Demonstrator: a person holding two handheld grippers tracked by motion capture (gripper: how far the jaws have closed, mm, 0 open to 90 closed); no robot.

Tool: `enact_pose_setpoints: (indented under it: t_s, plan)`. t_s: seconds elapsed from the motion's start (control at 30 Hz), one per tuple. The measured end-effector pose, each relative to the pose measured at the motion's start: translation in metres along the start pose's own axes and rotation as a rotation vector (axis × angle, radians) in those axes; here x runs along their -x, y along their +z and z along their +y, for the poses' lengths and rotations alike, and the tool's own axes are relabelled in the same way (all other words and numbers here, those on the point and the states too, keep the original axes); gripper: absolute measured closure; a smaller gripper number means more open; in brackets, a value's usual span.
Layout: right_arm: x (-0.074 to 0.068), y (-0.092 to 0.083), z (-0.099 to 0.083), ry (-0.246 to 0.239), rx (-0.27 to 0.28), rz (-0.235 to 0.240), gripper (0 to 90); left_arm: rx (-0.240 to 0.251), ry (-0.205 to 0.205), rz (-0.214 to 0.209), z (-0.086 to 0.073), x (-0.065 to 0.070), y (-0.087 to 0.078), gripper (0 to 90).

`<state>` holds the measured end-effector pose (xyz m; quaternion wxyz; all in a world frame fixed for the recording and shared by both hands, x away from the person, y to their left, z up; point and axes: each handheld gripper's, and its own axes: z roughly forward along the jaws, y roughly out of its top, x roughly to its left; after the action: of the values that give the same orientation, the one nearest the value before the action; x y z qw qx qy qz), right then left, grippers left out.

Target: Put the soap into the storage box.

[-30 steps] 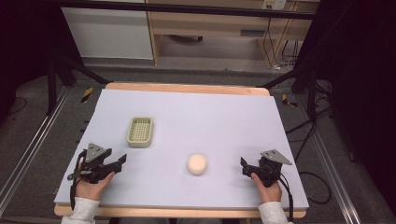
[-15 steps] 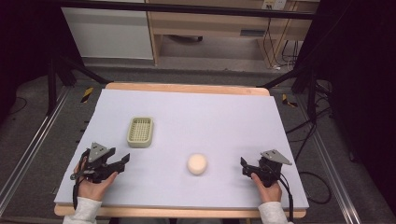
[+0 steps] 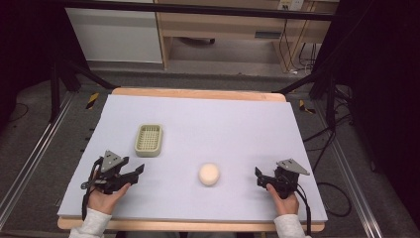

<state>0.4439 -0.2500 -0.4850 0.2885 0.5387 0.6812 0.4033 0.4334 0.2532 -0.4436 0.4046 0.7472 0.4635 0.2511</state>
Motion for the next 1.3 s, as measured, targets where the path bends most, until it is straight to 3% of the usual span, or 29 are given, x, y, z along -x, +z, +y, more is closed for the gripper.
enact_pose_setpoints:
  t_s: [0.2,0.47,0.67,0.77,1.3]
  plan:
    - [0.0,0.0,0.0,0.0,0.001,-0.001,3.6,-0.008,0.008,-0.019,0.003,0.006,0.002,36.7]
    - [0.0,0.0,0.0,0.002,-0.002,0.0,3.5,-0.02,0.069,-0.009,0.005,0.013,0.007,35.8]
    - [0.0,0.0,0.0,0.002,-0.003,-0.001,3.5,-0.037,0.094,-0.039,0.01,0.022,0.011,36.7]
    - [0.0,0.0,0.0,0.003,-0.004,0.0,3.5,-0.04,0.086,-0.066,0.013,0.026,0.014,38.4]
    - [0.0,0.0,0.0,0.006,-0.005,0.006,3.5,-0.041,0.119,-0.063,0.031,0.048,0.026,37.2]
